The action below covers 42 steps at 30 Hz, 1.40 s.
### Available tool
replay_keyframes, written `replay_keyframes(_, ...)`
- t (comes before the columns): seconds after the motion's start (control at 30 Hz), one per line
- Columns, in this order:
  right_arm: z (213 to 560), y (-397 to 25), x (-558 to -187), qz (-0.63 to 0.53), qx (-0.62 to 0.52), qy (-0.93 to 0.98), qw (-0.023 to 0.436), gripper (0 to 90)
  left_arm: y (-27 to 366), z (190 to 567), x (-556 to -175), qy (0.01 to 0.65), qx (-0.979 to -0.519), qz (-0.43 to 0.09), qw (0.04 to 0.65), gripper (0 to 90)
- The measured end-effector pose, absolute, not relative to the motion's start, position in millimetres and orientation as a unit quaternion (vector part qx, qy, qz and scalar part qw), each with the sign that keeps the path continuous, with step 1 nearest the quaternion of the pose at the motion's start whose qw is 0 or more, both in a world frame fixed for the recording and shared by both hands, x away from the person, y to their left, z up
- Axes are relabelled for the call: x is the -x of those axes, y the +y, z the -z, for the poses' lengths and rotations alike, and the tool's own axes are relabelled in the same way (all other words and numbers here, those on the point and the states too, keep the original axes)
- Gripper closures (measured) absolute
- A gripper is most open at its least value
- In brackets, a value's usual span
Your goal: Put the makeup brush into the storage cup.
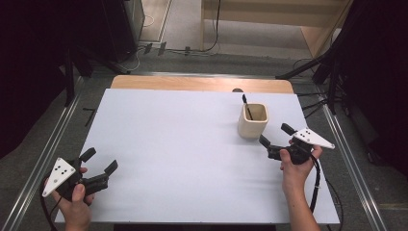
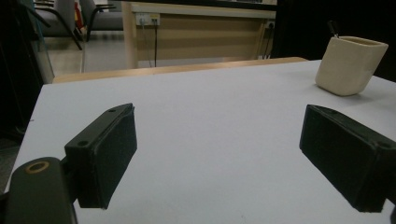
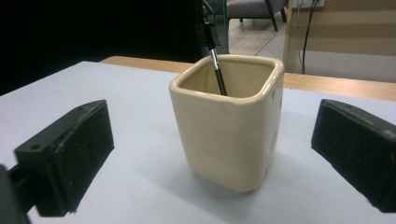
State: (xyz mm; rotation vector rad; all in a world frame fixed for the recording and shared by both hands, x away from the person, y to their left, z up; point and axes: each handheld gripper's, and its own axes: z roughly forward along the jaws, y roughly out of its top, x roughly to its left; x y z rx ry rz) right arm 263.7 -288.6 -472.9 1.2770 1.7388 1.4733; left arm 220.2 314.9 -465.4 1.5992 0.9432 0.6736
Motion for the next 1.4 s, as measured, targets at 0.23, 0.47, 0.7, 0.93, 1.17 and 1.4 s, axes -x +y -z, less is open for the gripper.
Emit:
replay_keyframes(0.23, 480, -295, -252, -0.539, -0.475, 0.643, 0.264, 0.0, 315, 465, -220, 0.400, -0.675, -0.284, 0.552, 11.4)
replay_keyframes(0.47, 487, -305, -239, -0.540, -0.482, 0.638, 0.262, 0.0, 314, 465, -220, 0.398, -0.674, -0.285, 0.553, 11.4)
replay_keyframes(0.7, 492, -313, -224, -0.533, -0.487, 0.638, 0.268, 0.0, 315, 465, -220, 0.399, -0.673, -0.284, 0.554, 11.4)
replay_keyframes(0.93, 495, -320, -213, -0.538, -0.492, 0.633, 0.261, 0.0, 315, 465, -220, 0.398, -0.674, -0.285, 0.553, 11.4)
replay_keyframes(1.17, 497, -319, -203, -0.538, -0.491, 0.637, 0.251, 0.0, 318, 464, -220, 0.401, -0.671, -0.287, 0.555, 11.4)
replay_keyframes(1.4, 496, -322, -191, -0.535, -0.498, 0.634, 0.253, 0.0, 316, 465, -220, 0.399, -0.674, -0.287, 0.552, 11.4)
